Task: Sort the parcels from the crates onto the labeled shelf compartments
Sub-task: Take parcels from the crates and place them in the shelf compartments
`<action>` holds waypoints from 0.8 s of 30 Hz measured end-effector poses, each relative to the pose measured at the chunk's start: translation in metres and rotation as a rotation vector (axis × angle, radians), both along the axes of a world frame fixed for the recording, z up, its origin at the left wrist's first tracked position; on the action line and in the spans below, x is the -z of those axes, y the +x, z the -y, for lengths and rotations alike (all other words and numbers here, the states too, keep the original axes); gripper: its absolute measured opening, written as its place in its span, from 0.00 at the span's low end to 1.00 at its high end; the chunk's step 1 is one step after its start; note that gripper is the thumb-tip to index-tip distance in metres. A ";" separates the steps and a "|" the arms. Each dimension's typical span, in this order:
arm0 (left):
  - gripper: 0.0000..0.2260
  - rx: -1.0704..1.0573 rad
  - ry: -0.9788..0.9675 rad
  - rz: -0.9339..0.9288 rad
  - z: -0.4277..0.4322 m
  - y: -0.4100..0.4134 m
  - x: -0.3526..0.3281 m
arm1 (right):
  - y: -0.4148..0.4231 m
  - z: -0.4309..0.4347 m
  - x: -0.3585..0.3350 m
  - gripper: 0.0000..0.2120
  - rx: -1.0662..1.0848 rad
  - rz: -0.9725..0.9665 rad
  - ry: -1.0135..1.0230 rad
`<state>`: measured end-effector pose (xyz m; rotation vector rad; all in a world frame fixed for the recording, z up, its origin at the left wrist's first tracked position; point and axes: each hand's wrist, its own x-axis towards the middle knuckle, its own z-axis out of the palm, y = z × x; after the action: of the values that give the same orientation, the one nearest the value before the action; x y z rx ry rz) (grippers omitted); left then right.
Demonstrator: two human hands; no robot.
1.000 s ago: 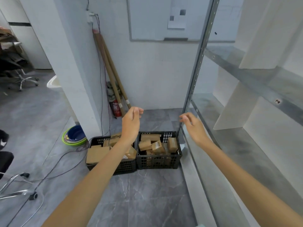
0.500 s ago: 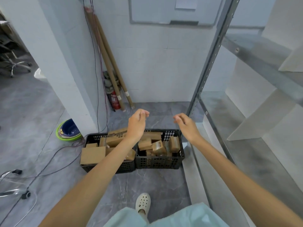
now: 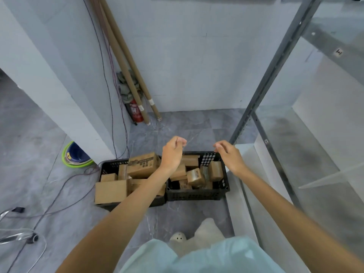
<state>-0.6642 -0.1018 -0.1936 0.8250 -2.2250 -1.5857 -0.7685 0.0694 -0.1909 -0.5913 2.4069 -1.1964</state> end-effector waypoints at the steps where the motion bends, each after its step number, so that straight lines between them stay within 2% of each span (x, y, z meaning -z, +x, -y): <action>1: 0.12 0.010 0.006 0.014 0.002 -0.008 0.002 | -0.008 0.001 0.001 0.12 0.006 0.012 0.006; 12: 0.13 0.007 -0.034 0.098 0.005 -0.088 0.032 | -0.101 0.013 0.027 0.12 -0.007 0.096 0.067; 17: 0.12 -0.070 0.050 0.107 0.005 -0.111 0.057 | -0.121 0.021 0.046 0.13 -0.018 0.182 0.088; 24: 0.09 -0.068 0.113 0.182 0.021 -0.127 0.087 | -0.133 0.040 0.081 0.11 0.003 0.299 0.128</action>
<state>-0.7909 -0.1224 -0.2804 1.1055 -2.2170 -1.6768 -0.9016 0.0289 -0.2715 -0.3421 2.2095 -1.0404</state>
